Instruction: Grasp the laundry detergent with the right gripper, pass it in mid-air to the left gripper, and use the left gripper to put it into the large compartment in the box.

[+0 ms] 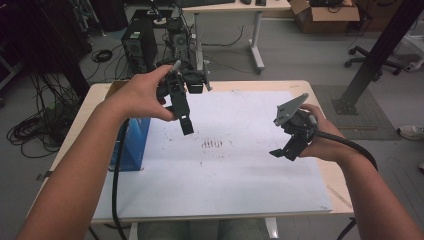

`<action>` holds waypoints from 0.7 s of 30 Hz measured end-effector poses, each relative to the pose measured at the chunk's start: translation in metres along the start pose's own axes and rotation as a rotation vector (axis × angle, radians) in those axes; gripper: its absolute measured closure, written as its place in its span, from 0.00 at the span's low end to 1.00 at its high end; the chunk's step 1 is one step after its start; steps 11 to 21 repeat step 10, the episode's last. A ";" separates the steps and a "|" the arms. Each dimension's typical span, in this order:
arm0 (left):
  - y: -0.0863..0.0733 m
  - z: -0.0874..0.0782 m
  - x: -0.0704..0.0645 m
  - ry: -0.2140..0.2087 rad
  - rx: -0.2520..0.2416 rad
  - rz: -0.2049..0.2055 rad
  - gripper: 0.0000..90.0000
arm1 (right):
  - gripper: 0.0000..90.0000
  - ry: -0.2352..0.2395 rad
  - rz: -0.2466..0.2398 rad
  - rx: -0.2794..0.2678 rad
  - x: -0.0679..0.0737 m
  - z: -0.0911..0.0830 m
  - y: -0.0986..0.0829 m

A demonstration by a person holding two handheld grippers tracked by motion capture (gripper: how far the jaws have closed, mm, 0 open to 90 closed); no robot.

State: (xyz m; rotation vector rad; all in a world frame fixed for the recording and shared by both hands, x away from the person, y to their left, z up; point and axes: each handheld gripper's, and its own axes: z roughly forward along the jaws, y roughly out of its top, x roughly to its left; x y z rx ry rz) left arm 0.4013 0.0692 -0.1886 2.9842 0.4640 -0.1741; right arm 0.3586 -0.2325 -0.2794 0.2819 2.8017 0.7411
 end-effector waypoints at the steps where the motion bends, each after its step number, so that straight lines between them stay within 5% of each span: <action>1: 0.000 0.000 0.000 0.002 0.001 0.000 0.00 | 0.01 0.000 -0.002 -0.001 0.000 0.000 0.000; 21: 0.001 0.002 0.002 -0.003 -0.003 0.001 0.00 | 0.01 -0.003 0.002 0.001 0.000 -0.002 0.001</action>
